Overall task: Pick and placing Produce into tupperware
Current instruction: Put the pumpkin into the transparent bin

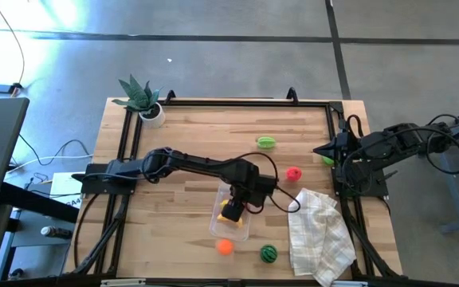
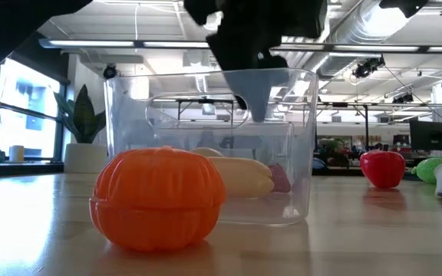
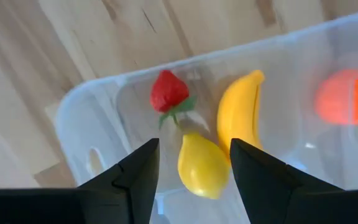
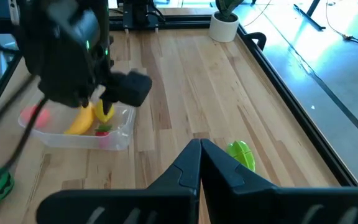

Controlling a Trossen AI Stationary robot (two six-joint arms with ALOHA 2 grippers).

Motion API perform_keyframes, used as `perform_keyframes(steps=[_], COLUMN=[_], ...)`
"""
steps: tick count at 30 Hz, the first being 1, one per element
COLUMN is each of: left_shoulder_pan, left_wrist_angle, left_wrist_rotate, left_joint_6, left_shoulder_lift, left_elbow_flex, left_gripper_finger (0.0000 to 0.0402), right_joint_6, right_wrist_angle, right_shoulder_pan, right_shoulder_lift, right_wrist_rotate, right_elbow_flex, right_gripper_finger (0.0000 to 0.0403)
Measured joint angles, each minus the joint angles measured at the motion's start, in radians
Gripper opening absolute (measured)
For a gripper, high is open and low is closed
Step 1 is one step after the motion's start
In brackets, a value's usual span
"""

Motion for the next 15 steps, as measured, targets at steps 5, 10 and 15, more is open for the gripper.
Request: perform_keyframes(steps=[5,10,15], left_shoulder_pan=[-0.008,-0.034,-0.061], left_wrist_angle=[-0.058,-0.136,-0.127], left_wrist_rotate=[-0.003,-0.081,-0.229], left_joint_6=[-0.074,-0.195,-0.234], left_shoulder_lift=[-0.062,-0.127,-0.172], left_elbow_flex=[-0.002,-0.002,-0.004], left_gripper_finger=[0.0184,0.0184,0.0184], right_joint_6=[0.000,0.000,0.000], right_wrist_angle=[0.000,-0.001,-0.001], right_shoulder_pan=[0.000,0.000,0.000], right_shoulder_lift=[0.000,0.001,-0.001], right_wrist_rotate=[0.000,0.000,0.000], right_elbow_flex=[0.000,0.000,0.000], right_gripper_finger=[0.0000,0.0000,0.0000])
